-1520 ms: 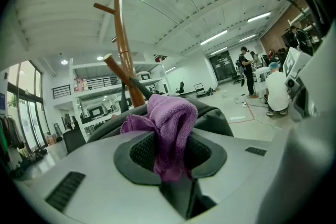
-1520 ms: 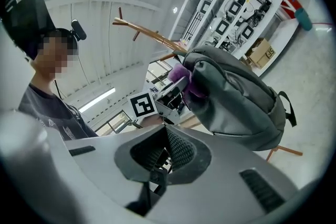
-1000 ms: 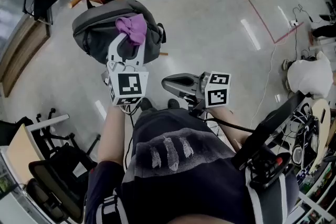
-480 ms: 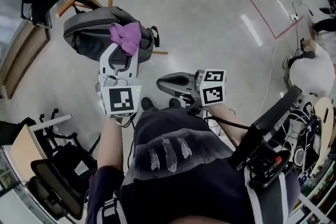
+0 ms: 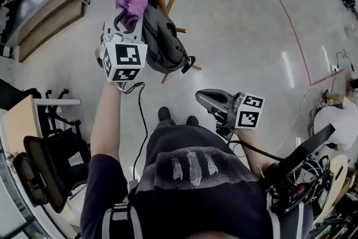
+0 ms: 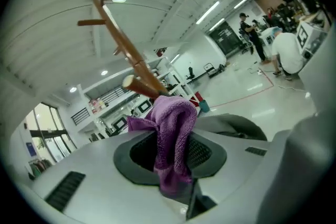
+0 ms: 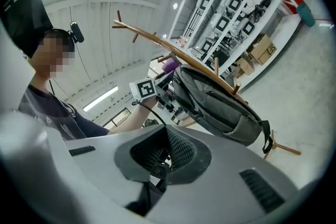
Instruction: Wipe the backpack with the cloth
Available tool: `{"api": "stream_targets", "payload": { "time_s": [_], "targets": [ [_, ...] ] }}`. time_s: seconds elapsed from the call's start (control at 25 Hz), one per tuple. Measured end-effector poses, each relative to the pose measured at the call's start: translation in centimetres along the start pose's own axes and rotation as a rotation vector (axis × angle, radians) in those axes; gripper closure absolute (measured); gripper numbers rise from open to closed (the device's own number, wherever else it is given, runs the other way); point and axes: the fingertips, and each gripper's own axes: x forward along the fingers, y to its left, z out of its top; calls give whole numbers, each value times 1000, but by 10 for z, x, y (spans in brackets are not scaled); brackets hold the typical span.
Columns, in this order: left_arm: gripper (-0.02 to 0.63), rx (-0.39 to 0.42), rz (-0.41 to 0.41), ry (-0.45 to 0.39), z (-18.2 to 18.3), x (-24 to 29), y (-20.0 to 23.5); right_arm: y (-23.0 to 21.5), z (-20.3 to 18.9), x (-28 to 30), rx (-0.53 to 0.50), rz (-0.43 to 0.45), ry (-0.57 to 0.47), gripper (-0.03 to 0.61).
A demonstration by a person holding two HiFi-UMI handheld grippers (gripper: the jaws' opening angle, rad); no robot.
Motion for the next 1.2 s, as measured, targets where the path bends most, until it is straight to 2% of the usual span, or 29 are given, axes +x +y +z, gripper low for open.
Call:
{"api": "stream_targets", "payload": {
  "time_s": [0.16,0.36,0.44,0.68,0.88,1.04,1.2],
  "targets": [
    [497,161,-23,-32,20,-13,-41,-2,-2,1,3,-18,-4,574],
    [499,450,-105,-70,50,-34,-109,-3,-4,-2,14,-21,-6,574],
    [499,503,-146,-79,56,-35,-131,0,-4,-1,10,-16,-10,574],
    [499,578,-297,-50,54,-35,-187,5,-8,-9,7,-22,-32,574],
    [499,609,-409,34,16,-30,-233,5,-13,-22,15,-42,-56,574],
    [499,600,-377,110,-22,-30,-235,6,-16,-31,19,-56,-70,574],
    [499,521,-316,158,-44,-33,-229,7,-20,-36,24,-61,-65,574]
  ]
}}
